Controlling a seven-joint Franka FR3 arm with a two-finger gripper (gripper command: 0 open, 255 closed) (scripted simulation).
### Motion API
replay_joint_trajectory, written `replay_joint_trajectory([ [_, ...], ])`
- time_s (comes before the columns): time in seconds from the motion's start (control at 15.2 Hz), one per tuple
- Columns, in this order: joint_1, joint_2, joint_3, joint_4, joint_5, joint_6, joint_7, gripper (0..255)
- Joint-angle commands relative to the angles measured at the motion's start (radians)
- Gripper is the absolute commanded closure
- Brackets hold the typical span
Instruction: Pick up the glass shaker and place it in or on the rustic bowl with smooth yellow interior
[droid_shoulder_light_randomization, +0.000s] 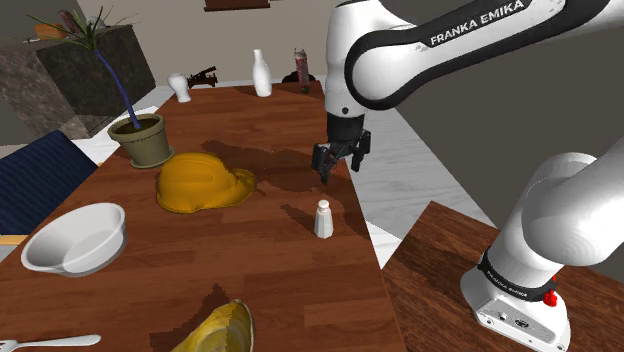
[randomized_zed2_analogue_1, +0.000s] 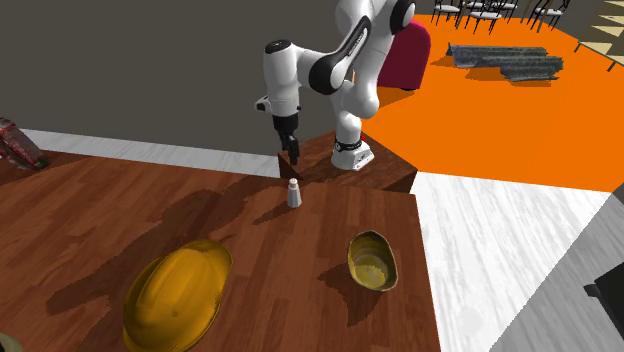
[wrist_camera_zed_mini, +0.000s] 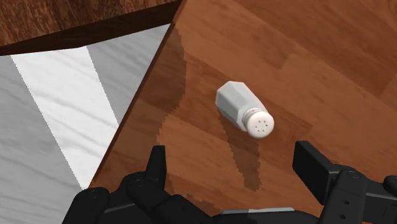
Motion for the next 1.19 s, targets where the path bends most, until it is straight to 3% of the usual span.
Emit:
replay_joint_trajectory([
  [0.0,0.0,0.063,0.029,0.01,0.004,0.055,0.04,0],
  [0.2,-0.002,0.176,0.072,0.041,-0.004,0.136,0.105,0],
  [0.66,0.0,0.235,0.088,-0.006,-0.008,0.242,0.112,0],
  [1.12,0.0,0.24,0.089,-0.01,-0.009,0.251,0.113,0],
])
